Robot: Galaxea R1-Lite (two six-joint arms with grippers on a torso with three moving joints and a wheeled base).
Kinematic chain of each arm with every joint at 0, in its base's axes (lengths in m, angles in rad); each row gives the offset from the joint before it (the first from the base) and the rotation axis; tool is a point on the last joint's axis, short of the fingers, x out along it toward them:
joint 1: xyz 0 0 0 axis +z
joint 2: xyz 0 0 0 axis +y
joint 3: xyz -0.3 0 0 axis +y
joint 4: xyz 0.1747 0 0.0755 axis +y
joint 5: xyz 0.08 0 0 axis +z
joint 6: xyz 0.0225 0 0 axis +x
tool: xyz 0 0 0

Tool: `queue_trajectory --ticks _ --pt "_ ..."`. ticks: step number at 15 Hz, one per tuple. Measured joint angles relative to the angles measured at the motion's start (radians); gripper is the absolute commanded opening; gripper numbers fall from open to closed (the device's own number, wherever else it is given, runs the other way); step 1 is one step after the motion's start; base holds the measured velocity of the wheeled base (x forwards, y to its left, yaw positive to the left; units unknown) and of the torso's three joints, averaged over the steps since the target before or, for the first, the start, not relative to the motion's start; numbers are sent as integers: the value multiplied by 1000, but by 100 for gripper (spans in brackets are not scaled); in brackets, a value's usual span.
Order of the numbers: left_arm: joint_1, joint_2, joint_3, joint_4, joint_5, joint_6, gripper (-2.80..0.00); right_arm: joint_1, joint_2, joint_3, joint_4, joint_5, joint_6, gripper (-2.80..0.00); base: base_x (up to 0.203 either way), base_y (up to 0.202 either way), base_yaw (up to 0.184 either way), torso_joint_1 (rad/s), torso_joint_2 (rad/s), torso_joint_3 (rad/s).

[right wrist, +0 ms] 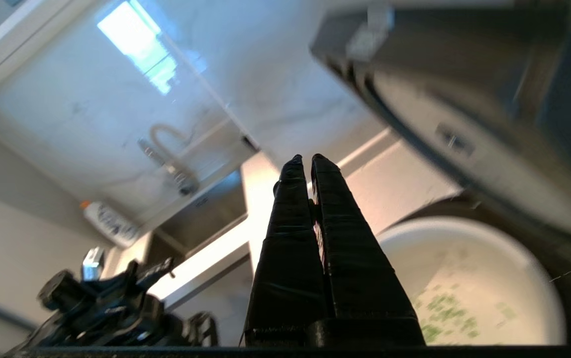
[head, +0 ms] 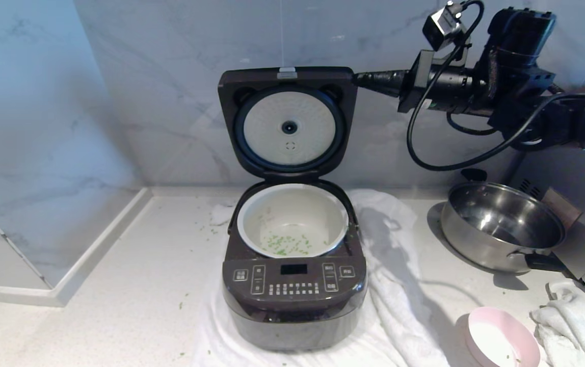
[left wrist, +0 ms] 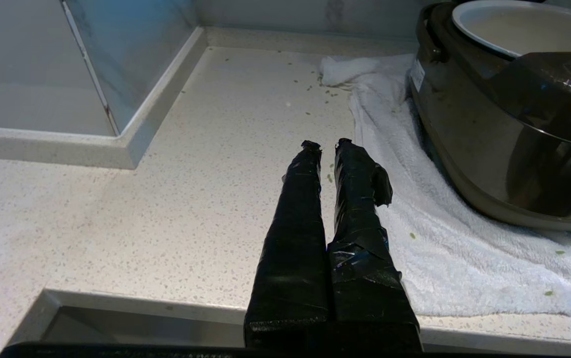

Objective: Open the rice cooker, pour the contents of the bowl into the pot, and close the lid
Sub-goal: Close the rice cooker

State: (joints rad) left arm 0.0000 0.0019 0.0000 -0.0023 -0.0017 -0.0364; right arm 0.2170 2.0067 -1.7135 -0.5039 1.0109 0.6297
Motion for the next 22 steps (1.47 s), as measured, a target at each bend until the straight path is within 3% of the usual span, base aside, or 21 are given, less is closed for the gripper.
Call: queue_trajectory --ticks 5,10,16,22 --pt "0 0 0 0 0 0 -280 -42 -17 -62 -132 -10 23 -280 0 0 0 0 0 0" --pt "0 0 0 0 0 0 -280 -90 153 -252 -224 -16 79 -280 0 0 0 0 0 0" --pt "0 0 0 0 0 0 -280 -130 282 -278 -461 -20 228 -280 0 0 0 0 0 0" --pt "0 0 0 0 0 0 -280 -127 365 -280 -500 -21 238 -280 0 0 0 0 0 0"
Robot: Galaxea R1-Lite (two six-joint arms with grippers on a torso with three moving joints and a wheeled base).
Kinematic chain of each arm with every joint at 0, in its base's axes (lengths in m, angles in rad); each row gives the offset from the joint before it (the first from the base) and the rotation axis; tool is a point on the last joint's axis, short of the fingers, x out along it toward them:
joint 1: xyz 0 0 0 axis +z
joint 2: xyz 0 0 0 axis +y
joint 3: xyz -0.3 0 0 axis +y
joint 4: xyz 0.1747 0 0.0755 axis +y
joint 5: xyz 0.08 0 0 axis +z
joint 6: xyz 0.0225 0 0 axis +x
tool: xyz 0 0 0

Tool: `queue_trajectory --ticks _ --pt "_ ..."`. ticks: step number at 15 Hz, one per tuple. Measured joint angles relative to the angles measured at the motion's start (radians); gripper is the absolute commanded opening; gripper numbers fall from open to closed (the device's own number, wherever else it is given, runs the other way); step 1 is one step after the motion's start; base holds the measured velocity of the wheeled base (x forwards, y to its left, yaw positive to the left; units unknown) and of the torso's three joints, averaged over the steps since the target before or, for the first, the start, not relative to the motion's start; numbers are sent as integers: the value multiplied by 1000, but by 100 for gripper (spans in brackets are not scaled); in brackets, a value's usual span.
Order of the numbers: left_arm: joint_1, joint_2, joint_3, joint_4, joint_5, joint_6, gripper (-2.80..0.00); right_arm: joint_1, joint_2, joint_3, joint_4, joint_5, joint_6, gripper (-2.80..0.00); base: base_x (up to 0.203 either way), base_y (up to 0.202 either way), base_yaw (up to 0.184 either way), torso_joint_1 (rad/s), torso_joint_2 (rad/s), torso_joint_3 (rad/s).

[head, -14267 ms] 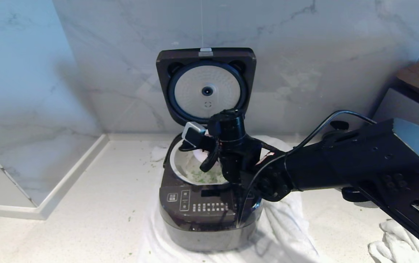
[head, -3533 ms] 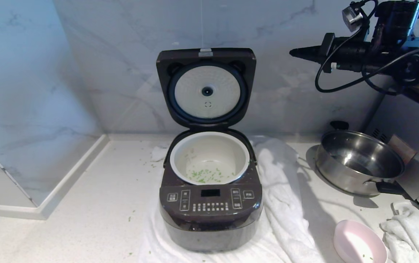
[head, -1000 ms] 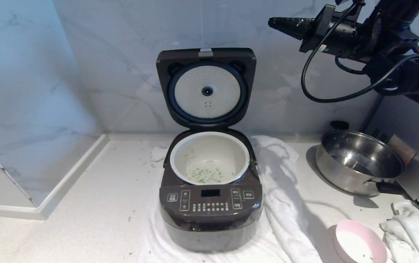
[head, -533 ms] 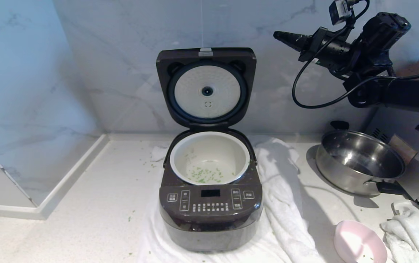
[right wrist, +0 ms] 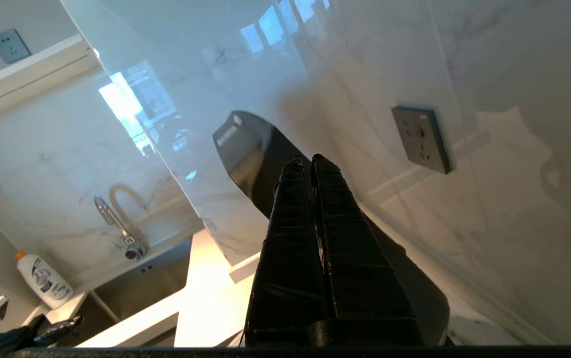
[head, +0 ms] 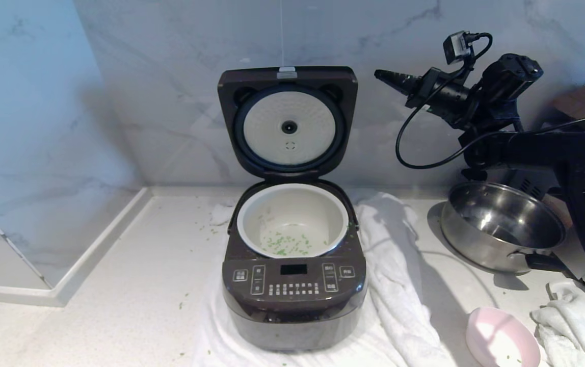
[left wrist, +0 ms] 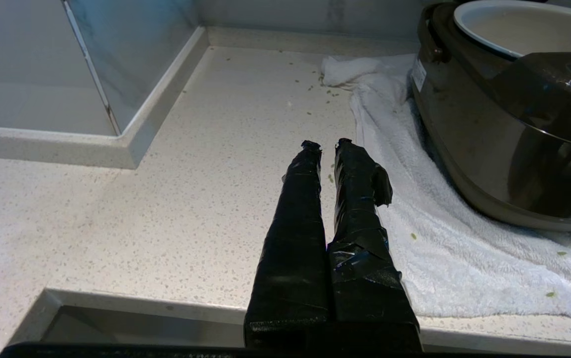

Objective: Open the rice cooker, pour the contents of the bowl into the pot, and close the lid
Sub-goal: Close the rice cooker

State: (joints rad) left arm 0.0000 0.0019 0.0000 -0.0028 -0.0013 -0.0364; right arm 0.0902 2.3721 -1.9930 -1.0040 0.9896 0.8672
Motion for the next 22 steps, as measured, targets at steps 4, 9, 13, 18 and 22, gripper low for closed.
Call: queue_trajectory --ticks 4,9,13,18,22 --pt "0 0 0 0 0 0 -280 5 35 -1 -24 1 1 -280 0 0 0 0 0 0" --pt "0 0 0 0 0 0 -280 29 51 -1 -27 10 3 -280 0 0 0 0 0 0" --pt "0 0 0 0 0 0 -280 50 59 -1 -26 14 4 -280 0 0 0 0 0 0" --pt "0 0 0 0 0 1 -280 66 54 15 -40 26 35 -280 0 0 0 0 0 0" --pt "2 0 -12 -17 3 -3 -280 41 -9 81 -80 20 73 -280 0 0 0 0 0 0"
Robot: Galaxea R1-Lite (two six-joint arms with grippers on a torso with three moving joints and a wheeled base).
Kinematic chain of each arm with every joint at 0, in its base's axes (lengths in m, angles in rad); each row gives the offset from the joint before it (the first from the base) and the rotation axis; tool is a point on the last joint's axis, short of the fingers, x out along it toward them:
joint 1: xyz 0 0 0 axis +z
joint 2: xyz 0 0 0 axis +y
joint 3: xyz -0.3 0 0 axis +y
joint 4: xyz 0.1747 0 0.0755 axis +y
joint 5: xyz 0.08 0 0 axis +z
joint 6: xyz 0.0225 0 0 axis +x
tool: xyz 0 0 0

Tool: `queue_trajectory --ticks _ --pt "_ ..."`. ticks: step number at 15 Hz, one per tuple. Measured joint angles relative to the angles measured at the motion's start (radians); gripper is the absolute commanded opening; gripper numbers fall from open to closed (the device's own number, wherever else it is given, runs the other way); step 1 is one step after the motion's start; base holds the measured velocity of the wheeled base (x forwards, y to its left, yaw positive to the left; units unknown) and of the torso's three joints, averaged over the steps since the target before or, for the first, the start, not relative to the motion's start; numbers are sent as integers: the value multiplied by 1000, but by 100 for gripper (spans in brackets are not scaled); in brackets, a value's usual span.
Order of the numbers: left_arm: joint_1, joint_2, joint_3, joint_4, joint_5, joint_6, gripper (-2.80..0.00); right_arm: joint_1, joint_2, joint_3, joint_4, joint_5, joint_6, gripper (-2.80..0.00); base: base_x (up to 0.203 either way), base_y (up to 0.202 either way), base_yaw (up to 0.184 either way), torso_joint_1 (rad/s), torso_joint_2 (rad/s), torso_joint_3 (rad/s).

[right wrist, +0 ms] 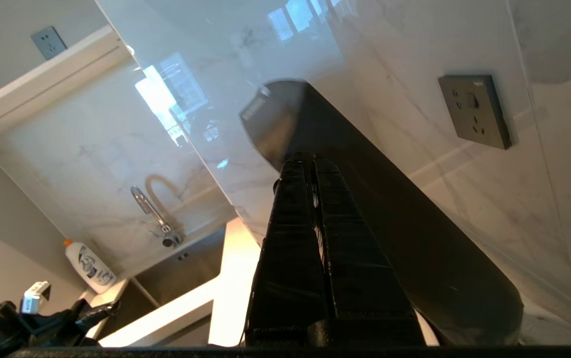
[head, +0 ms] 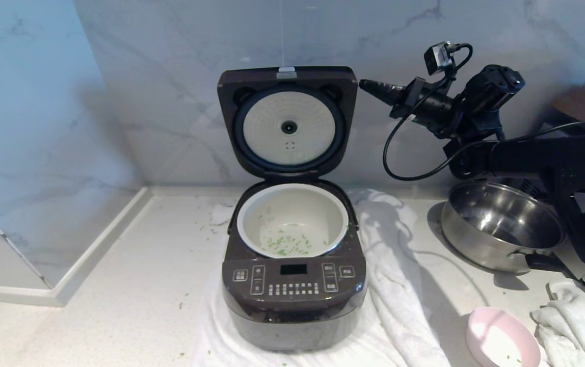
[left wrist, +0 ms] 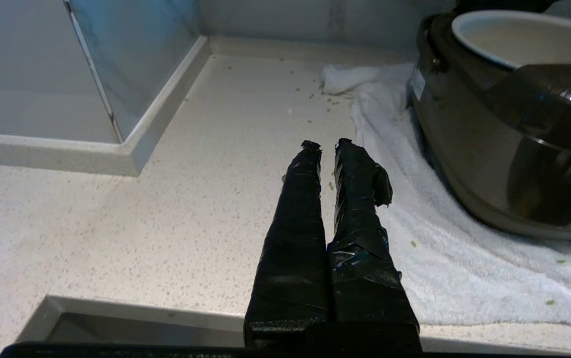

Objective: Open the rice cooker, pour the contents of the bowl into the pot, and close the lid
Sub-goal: Close the rice cooker

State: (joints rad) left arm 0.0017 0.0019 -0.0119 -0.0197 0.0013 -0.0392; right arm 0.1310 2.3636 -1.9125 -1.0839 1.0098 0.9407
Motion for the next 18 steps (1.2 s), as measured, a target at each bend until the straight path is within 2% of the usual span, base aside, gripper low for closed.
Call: queue_trajectory --ticks 3,5,9,11,13,15,18 --pt "1 47 -156 20 -12 -45 -280 -14 -27 15 -2 3 63 -280 0 0 0 0 0 0" --pt "-1 160 -258 -11 -35 -71 -280 -14 -32 19 -2 2 67 -280 0 0 0 0 0 0" --pt "-20 589 -443 -253 -51 -118 -280 -17 -56 43 1 -8 67 -280 0 0 0 0 0 0" --pt "-72 845 -552 -412 -50 -136 -280 -20 -63 55 -3 -10 59 -280 0 0 0 0 0 0" --pt "-154 1111 -697 -560 -20 -160 -280 -25 -70 54 -2 -60 56 -280 0 0 0 0 0 0" --pt "-239 1361 -868 -692 41 -178 -280 -28 -77 44 29 -138 58 -280 0 0 0 0 0 0" --pt "-357 1667 -1091 -881 136 -202 -280 -40 -60 -21 71 -153 59 -280 0 0 0 0 0 0"
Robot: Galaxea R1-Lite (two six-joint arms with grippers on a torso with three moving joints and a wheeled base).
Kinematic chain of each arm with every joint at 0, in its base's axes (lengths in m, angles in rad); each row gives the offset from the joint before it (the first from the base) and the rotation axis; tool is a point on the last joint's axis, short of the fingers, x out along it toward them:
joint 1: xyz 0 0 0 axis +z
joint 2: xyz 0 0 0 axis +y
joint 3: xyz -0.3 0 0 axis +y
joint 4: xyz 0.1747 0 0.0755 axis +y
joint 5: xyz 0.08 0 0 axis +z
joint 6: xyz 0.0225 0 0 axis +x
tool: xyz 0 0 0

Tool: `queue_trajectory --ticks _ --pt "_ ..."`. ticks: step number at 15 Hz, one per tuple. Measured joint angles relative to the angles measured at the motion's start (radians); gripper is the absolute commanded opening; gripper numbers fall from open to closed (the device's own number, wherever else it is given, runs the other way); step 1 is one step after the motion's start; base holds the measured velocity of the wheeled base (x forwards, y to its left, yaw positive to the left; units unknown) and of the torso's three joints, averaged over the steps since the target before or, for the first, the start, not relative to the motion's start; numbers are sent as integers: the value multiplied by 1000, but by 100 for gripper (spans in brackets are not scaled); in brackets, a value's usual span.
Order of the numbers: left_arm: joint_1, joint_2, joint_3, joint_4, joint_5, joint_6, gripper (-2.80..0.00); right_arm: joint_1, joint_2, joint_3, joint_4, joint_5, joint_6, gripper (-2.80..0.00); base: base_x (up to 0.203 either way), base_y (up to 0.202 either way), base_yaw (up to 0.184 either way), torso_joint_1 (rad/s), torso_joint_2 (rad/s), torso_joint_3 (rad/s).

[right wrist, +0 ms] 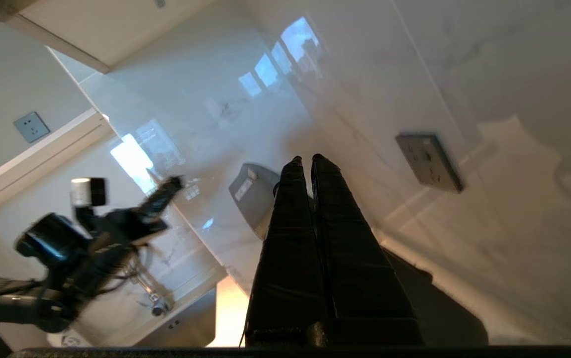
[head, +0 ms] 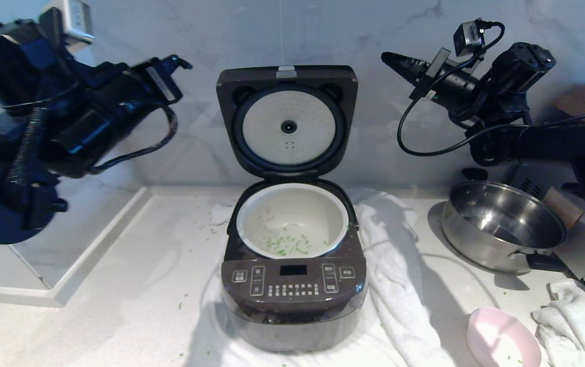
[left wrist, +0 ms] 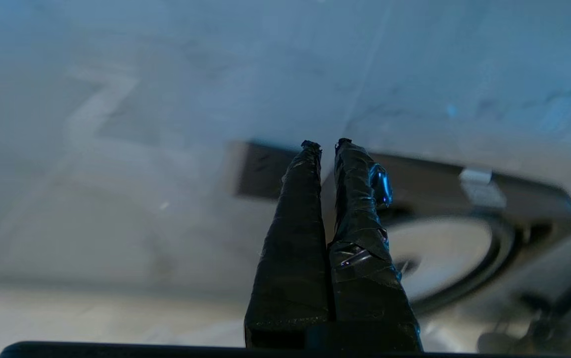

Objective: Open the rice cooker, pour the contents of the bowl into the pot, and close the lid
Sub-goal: Close the rice cooker

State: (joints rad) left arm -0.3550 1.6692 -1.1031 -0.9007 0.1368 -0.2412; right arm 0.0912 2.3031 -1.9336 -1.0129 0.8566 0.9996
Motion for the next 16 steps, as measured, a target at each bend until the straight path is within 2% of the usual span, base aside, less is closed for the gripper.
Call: queue_trajectory --ticks 2,5,10,12,16 --pt "-67 117 -32 -67 46 -36 -280 -14 26 -41 51 32 1 -280 0 0 0 0 0 0" --pt "-136 167 64 -82 48 -67 -280 -18 63 -53 52 67 1 -280 0 0 0 0 0 0" --pt "-242 179 209 -84 47 -53 -280 -22 95 -76 52 69 -18 -280 0 0 0 0 0 0" --pt "-279 161 282 -83 46 -19 -280 -16 100 -78 52 78 -24 -280 0 0 0 0 0 0" --pt "-308 103 362 -83 48 -1 -280 37 109 -79 36 149 -25 -280 0 0 0 0 0 0"
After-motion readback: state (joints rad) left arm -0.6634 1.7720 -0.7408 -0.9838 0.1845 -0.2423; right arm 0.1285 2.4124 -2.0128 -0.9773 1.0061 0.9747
